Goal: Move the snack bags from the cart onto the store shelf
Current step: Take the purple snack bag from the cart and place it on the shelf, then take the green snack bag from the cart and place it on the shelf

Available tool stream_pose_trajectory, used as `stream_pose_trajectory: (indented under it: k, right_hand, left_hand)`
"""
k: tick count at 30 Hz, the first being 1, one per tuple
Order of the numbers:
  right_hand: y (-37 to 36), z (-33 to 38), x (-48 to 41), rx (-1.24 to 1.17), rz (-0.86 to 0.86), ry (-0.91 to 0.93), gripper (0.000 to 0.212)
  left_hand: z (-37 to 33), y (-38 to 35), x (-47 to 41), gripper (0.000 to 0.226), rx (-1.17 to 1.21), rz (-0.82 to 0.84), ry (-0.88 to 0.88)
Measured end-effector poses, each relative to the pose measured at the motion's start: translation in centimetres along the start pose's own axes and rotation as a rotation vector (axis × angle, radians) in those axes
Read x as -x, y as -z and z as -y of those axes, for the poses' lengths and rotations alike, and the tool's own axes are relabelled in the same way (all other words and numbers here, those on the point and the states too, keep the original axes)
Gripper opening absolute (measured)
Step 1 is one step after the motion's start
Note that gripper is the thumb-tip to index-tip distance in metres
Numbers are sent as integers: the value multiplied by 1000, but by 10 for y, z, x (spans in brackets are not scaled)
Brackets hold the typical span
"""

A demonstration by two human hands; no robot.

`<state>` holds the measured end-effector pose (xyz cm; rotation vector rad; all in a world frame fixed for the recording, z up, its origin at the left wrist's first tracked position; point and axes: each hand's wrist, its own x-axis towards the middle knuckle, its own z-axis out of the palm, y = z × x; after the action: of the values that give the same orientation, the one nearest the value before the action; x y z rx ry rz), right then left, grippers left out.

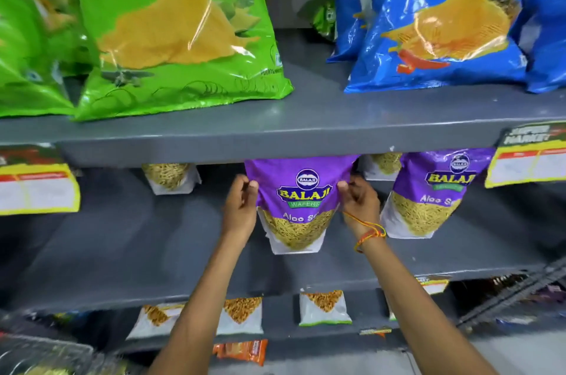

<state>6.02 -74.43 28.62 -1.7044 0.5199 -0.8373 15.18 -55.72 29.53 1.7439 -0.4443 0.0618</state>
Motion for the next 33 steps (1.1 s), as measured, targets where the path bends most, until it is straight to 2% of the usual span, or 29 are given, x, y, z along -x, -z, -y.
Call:
stream_pose_trajectory:
  k: [5, 9, 11, 14, 15, 17, 19, 21, 27, 30, 33]
  right_hand:
    - [-8, -13, -16, 47, -74, -32, 6]
    - [-8, -21, -16, 69, -68, -27, 27]
    - [-5, -21, -14, 74, -38, -22, 24]
    - [0, -19, -3, 64, 29, -36, 9]
    - [1, -18, 4, 55, 22, -41, 13]
    - [6, -12, 24, 51, -57, -39, 25]
    - [12, 1, 50, 89, -168, 11, 23]
    - [15, 12, 77, 68, -197, 63, 20]
    - [-24, 31, 151, -38, 173, 76, 9]
    - [-65, 41, 189, -36, 362, 92, 25]
    - [-116, 55, 232, -4, 587, 97, 16]
  left_hand:
    - [13, -6, -22, 25, -65, 19, -28]
    - [10, -8, -22, 28, -73, 6, -73]
    - [9, -7, -18, 25, -56, 1, -93]
    - [13, -4, -15, 24, -62, -11, -80]
    - [13, -3, -13, 27, -61, -10, -61]
    - [9, 2, -5, 38, -17, 5, -27]
    - [4, 12, 15, 36, 8, -26, 12]
    - [0, 27, 45, 31, -3, -65, 37]
    - [11, 111, 156, 25, -63, -200, 119]
    - [22, 171, 200, 38, -136, -338, 212]
    - [35, 238, 244, 42, -122, -479, 287]
